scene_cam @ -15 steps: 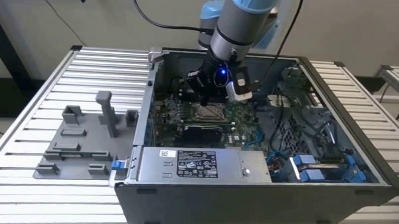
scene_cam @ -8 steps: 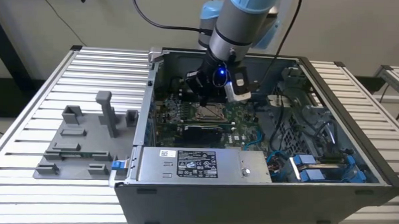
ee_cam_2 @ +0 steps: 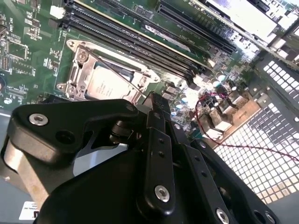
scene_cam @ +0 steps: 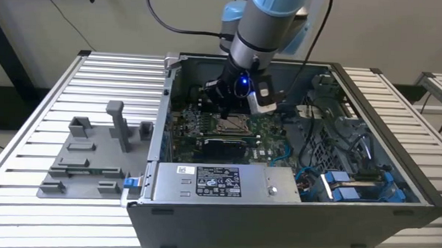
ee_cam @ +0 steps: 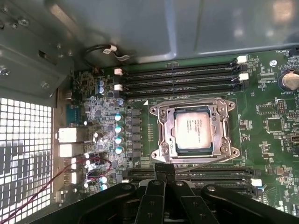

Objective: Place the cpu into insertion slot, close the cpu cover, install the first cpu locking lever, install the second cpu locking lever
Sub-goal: 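Install the second cpu locking lever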

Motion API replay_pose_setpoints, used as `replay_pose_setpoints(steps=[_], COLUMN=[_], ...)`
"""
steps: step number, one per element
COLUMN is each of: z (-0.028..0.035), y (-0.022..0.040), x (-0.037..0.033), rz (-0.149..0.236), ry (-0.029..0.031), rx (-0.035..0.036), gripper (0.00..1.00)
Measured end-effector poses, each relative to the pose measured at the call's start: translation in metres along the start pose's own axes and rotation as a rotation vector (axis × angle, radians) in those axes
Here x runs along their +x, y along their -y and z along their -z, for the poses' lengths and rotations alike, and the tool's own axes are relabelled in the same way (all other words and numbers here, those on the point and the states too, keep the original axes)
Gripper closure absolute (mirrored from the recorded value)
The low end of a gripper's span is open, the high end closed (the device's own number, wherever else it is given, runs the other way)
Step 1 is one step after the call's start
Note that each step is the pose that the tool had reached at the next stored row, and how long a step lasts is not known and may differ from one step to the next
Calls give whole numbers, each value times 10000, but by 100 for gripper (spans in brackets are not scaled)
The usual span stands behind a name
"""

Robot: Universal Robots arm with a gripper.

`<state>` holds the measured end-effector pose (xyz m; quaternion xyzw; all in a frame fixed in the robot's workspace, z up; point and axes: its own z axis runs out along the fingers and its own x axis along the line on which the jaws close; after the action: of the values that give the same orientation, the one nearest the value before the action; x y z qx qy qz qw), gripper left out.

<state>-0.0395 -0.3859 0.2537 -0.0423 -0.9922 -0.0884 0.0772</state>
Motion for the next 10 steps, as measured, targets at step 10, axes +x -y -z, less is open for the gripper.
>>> replay_pose_setpoints(steps=[10], z=[-84], y=[-48], x=[49], rz=[-4], ry=[6], rx=[34], gripper=[89])
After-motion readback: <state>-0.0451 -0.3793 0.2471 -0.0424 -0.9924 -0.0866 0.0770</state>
